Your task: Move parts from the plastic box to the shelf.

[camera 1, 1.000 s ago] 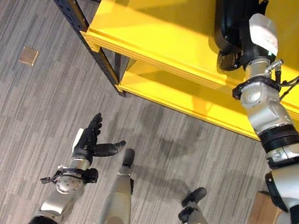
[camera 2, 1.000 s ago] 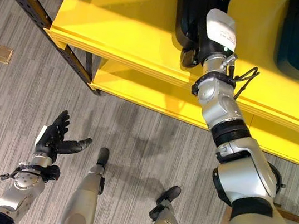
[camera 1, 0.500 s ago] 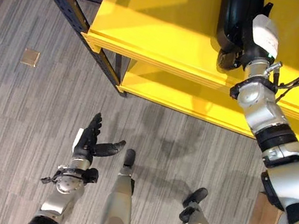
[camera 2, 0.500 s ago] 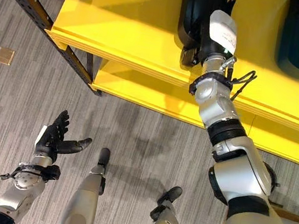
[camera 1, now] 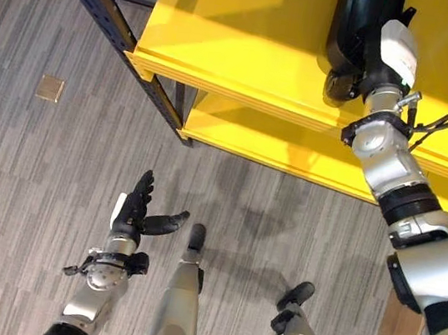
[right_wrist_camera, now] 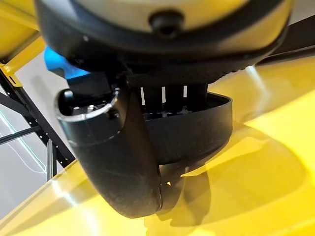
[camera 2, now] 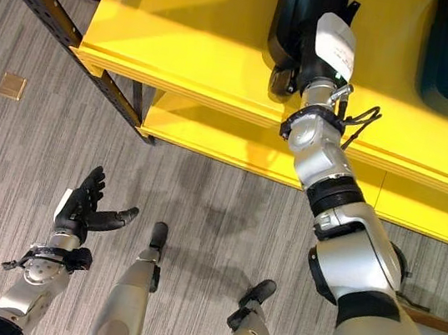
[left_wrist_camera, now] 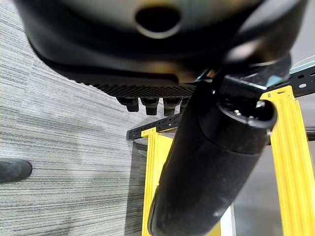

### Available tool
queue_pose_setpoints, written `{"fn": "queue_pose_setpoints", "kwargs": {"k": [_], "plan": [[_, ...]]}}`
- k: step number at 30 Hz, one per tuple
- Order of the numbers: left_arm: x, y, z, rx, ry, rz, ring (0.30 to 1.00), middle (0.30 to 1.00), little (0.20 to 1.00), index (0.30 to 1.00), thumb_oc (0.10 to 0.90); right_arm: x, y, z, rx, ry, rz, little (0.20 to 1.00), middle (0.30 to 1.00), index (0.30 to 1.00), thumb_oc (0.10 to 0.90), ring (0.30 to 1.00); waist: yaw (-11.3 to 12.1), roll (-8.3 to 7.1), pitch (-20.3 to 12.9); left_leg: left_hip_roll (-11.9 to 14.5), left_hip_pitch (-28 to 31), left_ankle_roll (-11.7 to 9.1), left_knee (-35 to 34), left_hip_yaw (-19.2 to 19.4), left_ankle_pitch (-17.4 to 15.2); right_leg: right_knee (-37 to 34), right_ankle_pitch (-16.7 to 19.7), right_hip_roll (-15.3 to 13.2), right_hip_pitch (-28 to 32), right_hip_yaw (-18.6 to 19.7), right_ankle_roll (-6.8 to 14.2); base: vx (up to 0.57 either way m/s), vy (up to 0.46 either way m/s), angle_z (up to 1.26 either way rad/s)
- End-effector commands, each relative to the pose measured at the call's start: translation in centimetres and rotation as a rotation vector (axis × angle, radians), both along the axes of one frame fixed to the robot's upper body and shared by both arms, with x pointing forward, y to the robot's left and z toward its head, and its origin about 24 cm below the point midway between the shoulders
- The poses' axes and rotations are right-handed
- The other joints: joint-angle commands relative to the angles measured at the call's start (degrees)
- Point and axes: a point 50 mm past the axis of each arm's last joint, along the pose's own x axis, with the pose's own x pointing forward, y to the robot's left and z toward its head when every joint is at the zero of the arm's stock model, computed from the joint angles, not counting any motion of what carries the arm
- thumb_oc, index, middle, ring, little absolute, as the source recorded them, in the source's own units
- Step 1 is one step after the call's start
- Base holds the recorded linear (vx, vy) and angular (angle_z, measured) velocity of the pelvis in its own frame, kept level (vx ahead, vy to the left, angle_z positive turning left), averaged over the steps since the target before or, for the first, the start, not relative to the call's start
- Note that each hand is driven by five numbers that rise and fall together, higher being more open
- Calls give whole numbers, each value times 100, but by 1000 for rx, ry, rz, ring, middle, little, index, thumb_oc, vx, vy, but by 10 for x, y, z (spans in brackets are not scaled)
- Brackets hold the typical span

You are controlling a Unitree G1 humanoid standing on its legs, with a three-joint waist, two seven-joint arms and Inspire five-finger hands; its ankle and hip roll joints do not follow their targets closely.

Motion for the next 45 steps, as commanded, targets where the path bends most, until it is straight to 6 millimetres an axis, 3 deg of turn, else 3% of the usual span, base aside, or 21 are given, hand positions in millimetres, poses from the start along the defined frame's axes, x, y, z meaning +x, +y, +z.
{"fn": "queue_pose_setpoints", "kwargs": {"k": [1,10,28,29,30,45], "plan": [[2,-5,27,-9,-159,-49,1000,1000,1000,1000,900,-11,5,69,-141,-200,-12,300,300,300,400,300,150,92,-274,-132,547,274,-446,-75,-352,552,-78,52,-39,81,172,0,0,0],[3,-6,28,-9,-162,-71,1000,1000,1000,1000,900,-8,-11,74,-247,-154,-92,300,300,300,400,300,198,72,-288,-142,531,276,-462,-93,-328,531,-56,48,-43,65,173,0,0,0],[5,-8,29,-20,-167,-73,1000,1000,1000,1000,900,-6,-11,72,-216,-139,-87,300,300,300,400,300,212,106,-307,-169,550,283,-490,-105,-313,519,-10,28,-38,32,199,0,0,0],[5,-8,28,-19,-166,-72,1000,1000,1000,1000,900,-6,-10,72,-221,-137,-86,583,583,583,602,583,209,101,-308,-169,550,284,-490,-108,-316,520,-10,31,-36,36,198,0,0,0],[5,-8,28,-19,-165,-68,1000,1000,1000,1000,900,-6,-9,72,-223,-137,-84,1000,1000,1000,900,1000,204,100,-304,-171,550,286,-485,-105,-319,530,-14,32,-38,42,194,0,0,0],[2,0,25,-20,-148,-2,1000,1000,1000,1000,900,-35,29,106,-172,-359,101,1000,1000,1000,900,1000,-10,-7,-273,-182,513,341,-439,13,-254,512,80,0,-132,81,80,-13,4,0]]}}
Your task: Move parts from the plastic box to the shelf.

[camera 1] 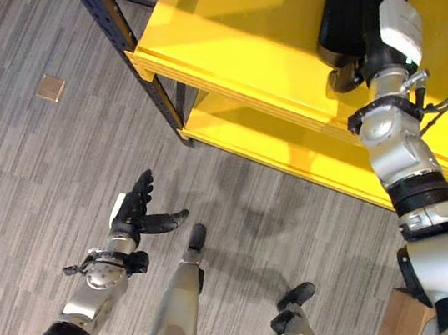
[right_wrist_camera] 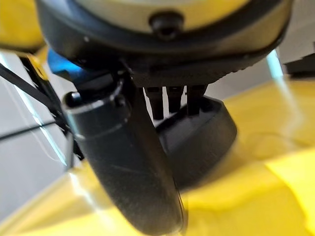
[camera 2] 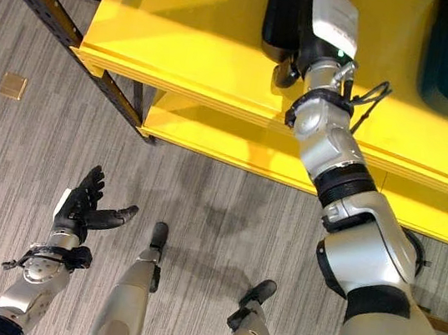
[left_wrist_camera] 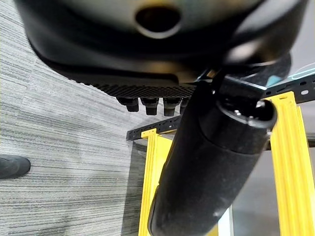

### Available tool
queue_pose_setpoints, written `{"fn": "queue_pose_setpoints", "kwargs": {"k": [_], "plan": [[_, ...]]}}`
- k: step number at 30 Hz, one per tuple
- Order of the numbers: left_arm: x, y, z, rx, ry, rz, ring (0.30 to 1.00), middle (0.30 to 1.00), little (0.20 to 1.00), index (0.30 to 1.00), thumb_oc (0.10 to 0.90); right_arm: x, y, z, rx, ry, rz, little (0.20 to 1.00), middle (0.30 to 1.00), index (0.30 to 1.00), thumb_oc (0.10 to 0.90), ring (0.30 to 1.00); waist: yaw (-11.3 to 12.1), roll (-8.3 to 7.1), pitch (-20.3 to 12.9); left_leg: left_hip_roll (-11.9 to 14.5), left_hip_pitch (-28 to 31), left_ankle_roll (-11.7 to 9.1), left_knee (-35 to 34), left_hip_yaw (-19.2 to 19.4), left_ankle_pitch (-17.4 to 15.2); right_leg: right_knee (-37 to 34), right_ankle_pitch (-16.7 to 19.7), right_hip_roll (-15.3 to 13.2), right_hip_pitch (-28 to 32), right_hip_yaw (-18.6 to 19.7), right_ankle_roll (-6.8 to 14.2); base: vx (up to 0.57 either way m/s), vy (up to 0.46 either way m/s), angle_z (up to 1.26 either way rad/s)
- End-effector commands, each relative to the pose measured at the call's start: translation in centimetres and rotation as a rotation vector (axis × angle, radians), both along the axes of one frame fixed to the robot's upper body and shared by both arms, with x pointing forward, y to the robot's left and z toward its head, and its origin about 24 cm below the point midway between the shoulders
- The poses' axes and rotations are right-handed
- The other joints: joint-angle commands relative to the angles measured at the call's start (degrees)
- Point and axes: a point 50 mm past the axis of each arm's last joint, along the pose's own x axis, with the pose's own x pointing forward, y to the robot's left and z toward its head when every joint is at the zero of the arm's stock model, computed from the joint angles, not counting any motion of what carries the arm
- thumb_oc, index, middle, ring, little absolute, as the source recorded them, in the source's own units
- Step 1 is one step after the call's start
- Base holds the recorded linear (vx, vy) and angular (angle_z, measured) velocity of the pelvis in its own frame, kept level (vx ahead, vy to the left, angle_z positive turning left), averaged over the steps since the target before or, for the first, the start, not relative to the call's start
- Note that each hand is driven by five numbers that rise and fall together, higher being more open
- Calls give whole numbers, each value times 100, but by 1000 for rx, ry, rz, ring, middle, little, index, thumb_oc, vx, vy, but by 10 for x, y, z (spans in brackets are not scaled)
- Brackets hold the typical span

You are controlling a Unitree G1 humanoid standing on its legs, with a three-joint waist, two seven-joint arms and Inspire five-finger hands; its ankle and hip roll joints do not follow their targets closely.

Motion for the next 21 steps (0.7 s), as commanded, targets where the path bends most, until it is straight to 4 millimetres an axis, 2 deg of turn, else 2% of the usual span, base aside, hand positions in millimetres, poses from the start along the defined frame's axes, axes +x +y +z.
{"fn": "queue_pose_setpoints", "kwargs": {"k": [1,5,8,16,21], "plan": [[1,0,25,15,-144,-8,1000,1000,1000,1000,900,-27,12,72,-30,-280,54,1000,1000,1000,900,1000,78,-21,-272,-166,514,343,-425,-1,-268,519,63,13,-122,88,67,0,0,0],[0,1,26,19,-147,-1,1000,1000,1000,1000,900,-35,15,80,-17,-326,77,1000,1000,1000,900,1000,47,-34,-266,-164,517,342,-414,4,-275,537,48,10,-121,102,61,0,0,0],[-1,4,26,26,-142,15,1000,1000,1000,1000,900,-50,22,89,-37,-413,116,1000,1000,1000,900,1000,-19,-62,-279,-166,519,353,-411,17,-287,596,37,0,-173,144,57,0,0,0],[-3,4,24,34,-135,29,1000,1000,1000,1000,900,-65,23,89,-18,-478,162,1000,1000,1000,900,1000,-100,-106,-287,-153,544,353,-396,45,-308,592,39,12,-185,189,59,0,0,0],[-4,5,23,46,-127,39,1000,1000,1000,1000,900,-75,16,85,15,-528,183,1000,1000,1000,900,1000,-160,-125,-307,-145,576,352,-401,53,-319,593,33,21,-180,211,60,0,0,0]]}}
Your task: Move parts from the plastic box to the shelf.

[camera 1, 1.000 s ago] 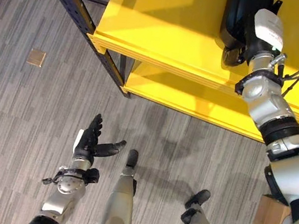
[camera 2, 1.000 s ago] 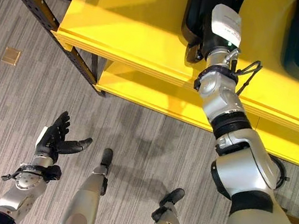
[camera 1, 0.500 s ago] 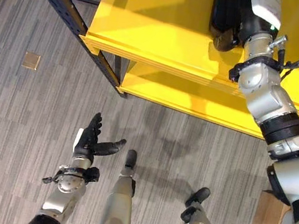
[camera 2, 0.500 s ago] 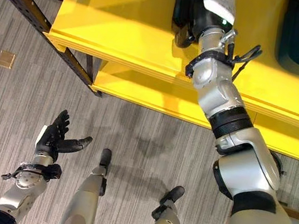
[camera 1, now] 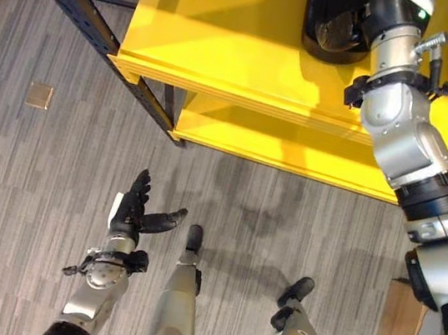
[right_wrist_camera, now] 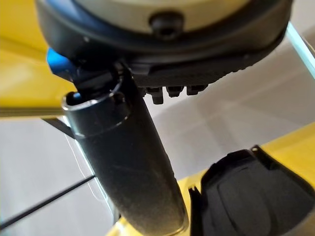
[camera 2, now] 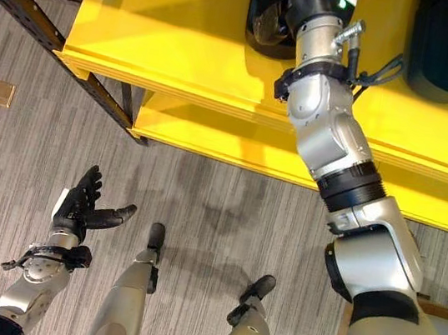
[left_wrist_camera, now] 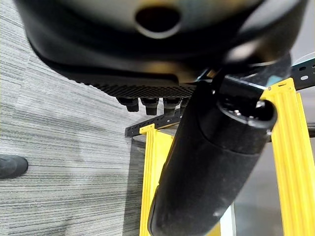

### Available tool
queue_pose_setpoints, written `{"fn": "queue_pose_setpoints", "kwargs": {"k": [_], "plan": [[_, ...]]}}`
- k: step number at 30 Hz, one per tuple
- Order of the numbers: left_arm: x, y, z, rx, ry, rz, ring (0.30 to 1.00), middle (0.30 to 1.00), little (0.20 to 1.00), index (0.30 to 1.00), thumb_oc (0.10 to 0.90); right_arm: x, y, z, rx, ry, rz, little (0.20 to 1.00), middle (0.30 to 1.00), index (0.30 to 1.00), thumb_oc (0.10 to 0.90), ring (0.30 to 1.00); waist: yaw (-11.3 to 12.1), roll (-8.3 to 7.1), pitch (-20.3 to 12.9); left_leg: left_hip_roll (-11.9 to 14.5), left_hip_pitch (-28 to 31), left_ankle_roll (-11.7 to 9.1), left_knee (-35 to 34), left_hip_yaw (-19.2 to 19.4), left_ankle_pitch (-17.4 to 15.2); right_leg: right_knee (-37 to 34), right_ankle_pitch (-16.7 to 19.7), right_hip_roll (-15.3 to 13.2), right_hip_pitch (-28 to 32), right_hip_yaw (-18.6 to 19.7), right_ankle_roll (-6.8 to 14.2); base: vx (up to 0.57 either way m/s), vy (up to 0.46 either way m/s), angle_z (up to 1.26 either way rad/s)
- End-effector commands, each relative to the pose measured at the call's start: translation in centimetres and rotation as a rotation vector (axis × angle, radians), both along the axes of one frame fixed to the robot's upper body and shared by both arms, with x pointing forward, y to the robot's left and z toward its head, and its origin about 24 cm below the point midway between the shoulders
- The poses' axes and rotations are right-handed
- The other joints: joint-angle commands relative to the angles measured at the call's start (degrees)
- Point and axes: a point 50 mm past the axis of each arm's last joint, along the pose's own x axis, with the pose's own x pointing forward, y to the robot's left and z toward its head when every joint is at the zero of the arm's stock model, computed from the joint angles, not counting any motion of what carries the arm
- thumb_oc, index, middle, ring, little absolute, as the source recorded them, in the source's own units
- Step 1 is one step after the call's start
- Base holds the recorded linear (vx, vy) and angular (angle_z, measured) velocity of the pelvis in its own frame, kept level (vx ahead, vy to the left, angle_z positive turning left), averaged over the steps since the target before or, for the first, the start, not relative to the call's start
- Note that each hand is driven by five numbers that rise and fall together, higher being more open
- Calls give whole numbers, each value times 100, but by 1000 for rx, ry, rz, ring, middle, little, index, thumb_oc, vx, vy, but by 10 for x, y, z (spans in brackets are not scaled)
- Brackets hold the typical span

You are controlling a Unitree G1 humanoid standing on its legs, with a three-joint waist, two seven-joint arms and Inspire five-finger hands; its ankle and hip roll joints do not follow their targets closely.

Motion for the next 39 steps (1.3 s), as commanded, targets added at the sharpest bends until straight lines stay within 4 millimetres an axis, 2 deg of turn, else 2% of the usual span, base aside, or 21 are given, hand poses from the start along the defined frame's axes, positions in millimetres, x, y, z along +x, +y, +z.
{"fn": "queue_pose_setpoints", "kwargs": {"k": [1,8,9,11,16,21,28,39], "plan": [[-4,3,23,39,-126,14,1000,1000,1000,1000,900,-37,-3,51,3,-304,24,1000,1000,1000,900,1000,67,-131,-323,-145,595,353,-402,27,-323,581,28,15,-127,169,64,0,0,0],[-6,-2,18,35,-111,9,1000,1000,1000,1000,900,-48,-12,25,129,-316,120,1000,1000,1000,900,1000,-22,-147,-405,-138,682,362,-450,67,-325,566,38,21,-97,203,81,3,-5,-3],[-7,-3,17,35,-106,3,1000,1000,1000,1000,900,-49,-14,14,188,-299,167,1000,1000,1000,900,1000,-53,-145,-425,-138,714,363,-465,66,-327,557,37,24,-77,202,89,7,-18,-11],[-8,-4,14,38,-94,-7,1000,1000,1000,1000,900,-48,-17,7,202,-285,172,1000,1000,1000,900,1000,-59,-148,-456,-137,747,363,-484,73,-323,548,33,25,-56,196,95,12,-18,-5],[-10,-5,12,37,-85,-20,1000,1000,1000,1000,900,-44,-21,-6,236,-235,186,1000,1000,1000,900,1000,-68,-151,-493,-129,797,358,-486,83,-333,559,16,24,-29,206,94,0,0,0],[-10,-8,9,32,-70,-35,1000,1000,1000,1000,900,-30,-19,-27,314,-103,249,1000,1000,1000,900,1000,-70,-155,-514,-101,865,346,-474,94,-350,602,-13,29,-19,246,85,0,0,0],[-12,-7,4,23,-51,-42,1000,1000,1000,1000,900,-19,-19,-40,400,-2,313,1000,1000,1000,900,1000,-50,-164,-508,-94,904,342,-513,112,-327,604,-2,40,-33,258,76,0,0,0],[-12,-7,0,5,-37,-46,1000,1000,1000,1000,900,3,-25,-44,557,109,349,1000,1000,1000,900,1000,18,-156,-446,-118,903,332,-562,109,-299,625,35,5,-43,213,86,0,0,0]]}}
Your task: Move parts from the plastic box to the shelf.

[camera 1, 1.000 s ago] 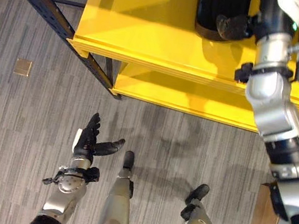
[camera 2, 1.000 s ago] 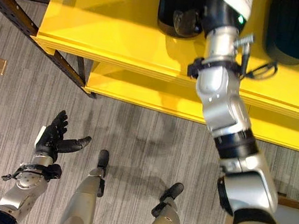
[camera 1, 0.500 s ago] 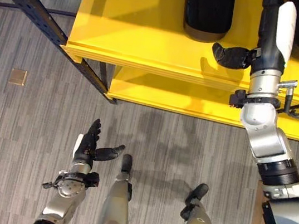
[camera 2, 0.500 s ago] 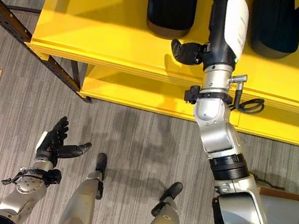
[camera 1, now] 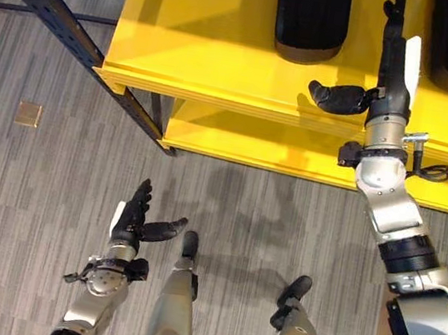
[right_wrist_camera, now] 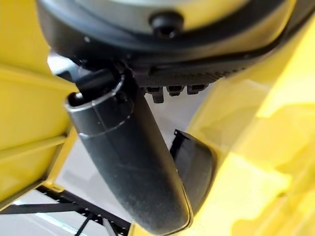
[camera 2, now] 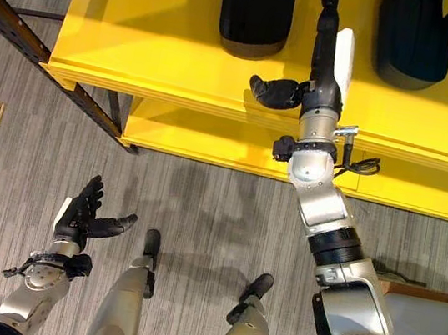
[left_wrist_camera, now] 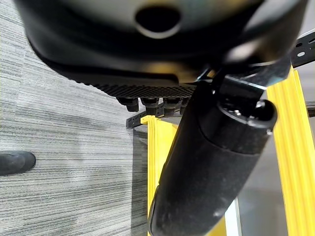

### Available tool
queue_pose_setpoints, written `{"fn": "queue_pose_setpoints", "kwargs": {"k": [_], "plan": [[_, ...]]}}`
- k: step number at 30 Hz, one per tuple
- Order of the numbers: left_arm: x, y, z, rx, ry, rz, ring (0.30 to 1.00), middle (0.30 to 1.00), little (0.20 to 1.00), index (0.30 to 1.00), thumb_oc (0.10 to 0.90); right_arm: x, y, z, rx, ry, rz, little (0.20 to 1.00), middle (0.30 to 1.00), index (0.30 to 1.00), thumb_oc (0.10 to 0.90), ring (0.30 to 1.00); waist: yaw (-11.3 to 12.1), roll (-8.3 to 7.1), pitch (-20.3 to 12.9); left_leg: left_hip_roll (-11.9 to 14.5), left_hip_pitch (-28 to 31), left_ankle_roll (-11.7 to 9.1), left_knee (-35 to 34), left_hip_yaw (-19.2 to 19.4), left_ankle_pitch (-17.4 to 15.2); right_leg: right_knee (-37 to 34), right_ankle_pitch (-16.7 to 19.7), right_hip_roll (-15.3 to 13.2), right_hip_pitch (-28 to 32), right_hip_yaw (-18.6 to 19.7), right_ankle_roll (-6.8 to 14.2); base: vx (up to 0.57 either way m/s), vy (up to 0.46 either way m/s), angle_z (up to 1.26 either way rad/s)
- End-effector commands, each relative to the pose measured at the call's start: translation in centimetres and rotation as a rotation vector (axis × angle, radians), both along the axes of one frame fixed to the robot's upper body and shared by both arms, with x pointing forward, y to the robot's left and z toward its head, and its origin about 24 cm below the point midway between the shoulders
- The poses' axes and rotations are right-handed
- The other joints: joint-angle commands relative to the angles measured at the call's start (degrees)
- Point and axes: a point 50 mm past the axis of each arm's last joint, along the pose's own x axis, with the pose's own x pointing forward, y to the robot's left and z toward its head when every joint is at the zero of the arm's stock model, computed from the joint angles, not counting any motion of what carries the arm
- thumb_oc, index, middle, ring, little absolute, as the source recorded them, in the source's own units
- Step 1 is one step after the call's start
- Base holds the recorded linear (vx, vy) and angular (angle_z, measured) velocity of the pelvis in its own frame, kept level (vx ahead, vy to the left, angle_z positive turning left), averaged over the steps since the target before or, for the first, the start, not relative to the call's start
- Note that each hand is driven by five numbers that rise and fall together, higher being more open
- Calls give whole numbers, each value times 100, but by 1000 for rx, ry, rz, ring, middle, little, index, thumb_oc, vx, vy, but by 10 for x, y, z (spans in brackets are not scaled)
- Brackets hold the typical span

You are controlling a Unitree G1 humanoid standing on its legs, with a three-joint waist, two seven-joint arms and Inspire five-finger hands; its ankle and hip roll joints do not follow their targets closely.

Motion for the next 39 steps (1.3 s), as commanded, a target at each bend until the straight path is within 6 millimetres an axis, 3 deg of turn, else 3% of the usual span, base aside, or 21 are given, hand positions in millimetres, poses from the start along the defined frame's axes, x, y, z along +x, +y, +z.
{"fn": "queue_pose_setpoints", "kwargs": {"k": [1,12,26,39], "plan": [[-3,-5,13,-7,-93,-32,1000,1000,1000,1000,900,-7,15,54,59,-214,92,1000,1000,1000,900,1000,174,-133,-435,-153,690,320,-562,-17,-301,572,9,1,-107,44,115,0,0,0],[-3,-6,11,-22,-92,-30,1000,1000,1000,1000,900,11,5,38,143,-102,38,1000,1000,1000,900,1000,266,-50,-403,-167,665,332,-564,-48,-290,597,15,-17,-96,-21,122,0,0,0],[-1,-8,10,-31,-85,-47,1000,1000,1000,1000,900,18,-1,43,140,-72,8,1000,1000,1000,900,1000,348,-26,-350,-195,625,344,-553,-99,-290,621,53,-25,-101,-71,146,0,0,0],[1,-10,13,-46,-98,-47,1000,1000,1000,1000,900,21,8,42,134,-50,35,1000,1000,1000,900,1000,414,-57,-318,-206,539,357,-504,-147,-299,654,62,-26,-113,-112,136,0,0,0]]}}
